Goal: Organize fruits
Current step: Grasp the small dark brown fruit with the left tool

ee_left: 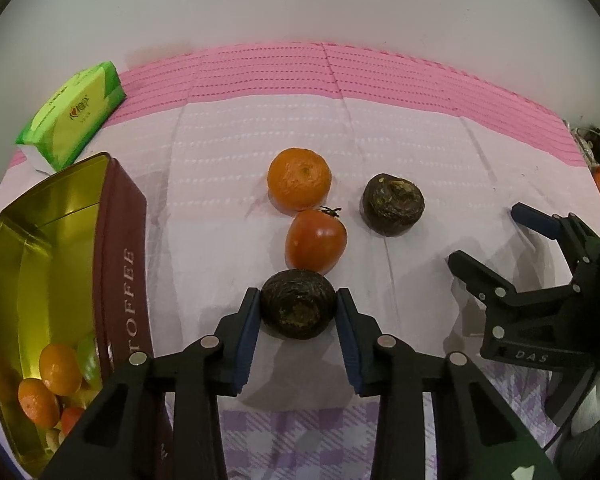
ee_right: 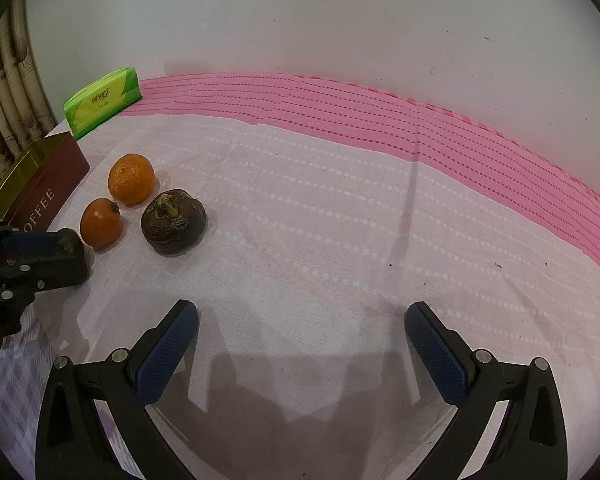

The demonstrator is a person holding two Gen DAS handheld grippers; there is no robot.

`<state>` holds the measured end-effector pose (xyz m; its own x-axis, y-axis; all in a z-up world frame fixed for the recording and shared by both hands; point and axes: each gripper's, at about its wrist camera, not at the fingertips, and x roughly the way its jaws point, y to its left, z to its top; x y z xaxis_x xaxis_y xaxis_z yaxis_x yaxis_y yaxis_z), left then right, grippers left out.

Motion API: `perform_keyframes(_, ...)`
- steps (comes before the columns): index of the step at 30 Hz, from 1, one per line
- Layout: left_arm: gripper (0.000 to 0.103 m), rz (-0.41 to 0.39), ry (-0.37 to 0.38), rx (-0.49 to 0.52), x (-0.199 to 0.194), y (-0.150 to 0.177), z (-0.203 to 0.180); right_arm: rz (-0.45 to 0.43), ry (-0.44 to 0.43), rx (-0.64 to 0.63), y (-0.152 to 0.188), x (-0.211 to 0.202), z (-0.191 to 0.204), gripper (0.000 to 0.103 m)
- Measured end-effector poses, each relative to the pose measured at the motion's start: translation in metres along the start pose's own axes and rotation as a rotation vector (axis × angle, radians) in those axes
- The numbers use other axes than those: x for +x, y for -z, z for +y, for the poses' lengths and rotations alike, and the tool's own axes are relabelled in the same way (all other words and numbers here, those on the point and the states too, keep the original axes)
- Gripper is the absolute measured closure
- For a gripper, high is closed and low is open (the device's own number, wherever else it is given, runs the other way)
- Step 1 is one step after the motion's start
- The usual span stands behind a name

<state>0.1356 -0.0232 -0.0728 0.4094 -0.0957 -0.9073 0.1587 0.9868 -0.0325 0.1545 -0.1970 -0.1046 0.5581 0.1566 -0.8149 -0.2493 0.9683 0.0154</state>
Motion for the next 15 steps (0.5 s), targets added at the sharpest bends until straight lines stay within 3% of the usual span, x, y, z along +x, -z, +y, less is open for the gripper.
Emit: perform_keyframes(15, 0.07, -0.065, 0.012, -0.024, -0.045, 0.013, 0.01, 0.0, 0.0, 0.0, 0.0, 0.0, 0.0, 0.0)
